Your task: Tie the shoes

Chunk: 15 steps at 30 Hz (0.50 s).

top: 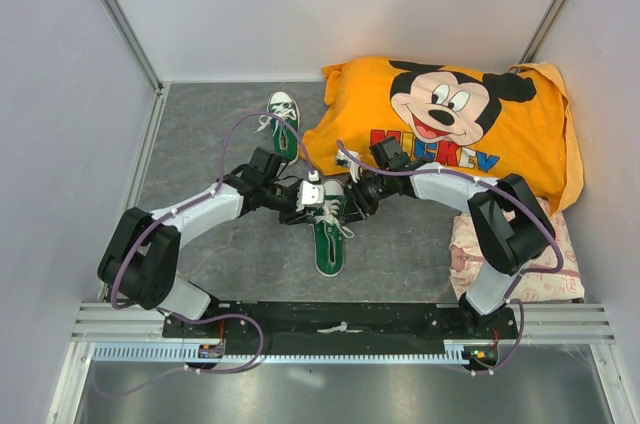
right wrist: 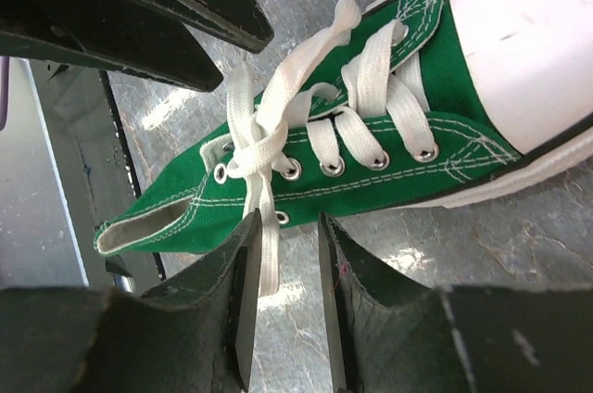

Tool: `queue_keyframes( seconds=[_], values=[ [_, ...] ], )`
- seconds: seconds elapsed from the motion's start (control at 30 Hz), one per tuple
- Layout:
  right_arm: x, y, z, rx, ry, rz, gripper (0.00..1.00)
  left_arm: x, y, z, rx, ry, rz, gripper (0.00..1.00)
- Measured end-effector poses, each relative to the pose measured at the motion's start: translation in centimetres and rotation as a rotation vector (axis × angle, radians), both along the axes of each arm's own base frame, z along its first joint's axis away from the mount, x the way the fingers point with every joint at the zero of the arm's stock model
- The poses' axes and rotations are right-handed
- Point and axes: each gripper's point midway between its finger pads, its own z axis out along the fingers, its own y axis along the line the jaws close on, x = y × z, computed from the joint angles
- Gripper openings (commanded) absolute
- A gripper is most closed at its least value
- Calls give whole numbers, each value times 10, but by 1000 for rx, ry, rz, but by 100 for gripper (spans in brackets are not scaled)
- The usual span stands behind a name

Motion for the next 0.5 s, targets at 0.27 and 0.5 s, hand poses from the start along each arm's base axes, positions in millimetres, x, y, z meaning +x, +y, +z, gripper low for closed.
queue_keyframes(
  seconds=[0.27,0.5],
  values=[
    [-1,5,-3,11,23,6,41,0,-2,-5,15,0,-4,42],
    [-3,8,0,32,31,16,21,-1,-4,-7,25,-17,-18,33]
  ],
)
